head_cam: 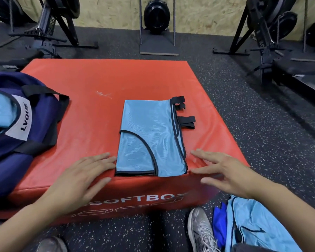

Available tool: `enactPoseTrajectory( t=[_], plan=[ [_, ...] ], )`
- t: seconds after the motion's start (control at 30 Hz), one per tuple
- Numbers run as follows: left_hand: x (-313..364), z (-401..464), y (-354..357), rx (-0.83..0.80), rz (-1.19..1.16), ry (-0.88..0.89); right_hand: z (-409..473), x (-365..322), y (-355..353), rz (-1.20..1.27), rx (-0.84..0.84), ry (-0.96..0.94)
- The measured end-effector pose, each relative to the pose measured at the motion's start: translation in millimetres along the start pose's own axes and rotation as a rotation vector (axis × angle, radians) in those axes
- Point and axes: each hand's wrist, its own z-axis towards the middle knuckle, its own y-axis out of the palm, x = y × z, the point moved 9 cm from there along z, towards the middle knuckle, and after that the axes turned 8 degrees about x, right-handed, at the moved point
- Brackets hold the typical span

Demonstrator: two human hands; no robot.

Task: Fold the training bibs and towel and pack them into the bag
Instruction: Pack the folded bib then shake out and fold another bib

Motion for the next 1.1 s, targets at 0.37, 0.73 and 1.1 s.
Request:
enactPoseTrajectory(
  t=[0.37,0.73,1.1],
  plan=[
    [15.3,3.9,4.1,-0.073,0.087,0.151,21.0,-20.7,9.5,-0.163,0.01,-0.143],
    [15.6,9.1,-13.4,-0.057,-0.243,0.005,30.6,-18.5,9.9,0.155,0.057,0.046],
    [30.8,23.9,-85.8,0.126,-0.807,-0.35,47.3,-41.4,-55.0,0.797,0.185,0.225]
  ],
)
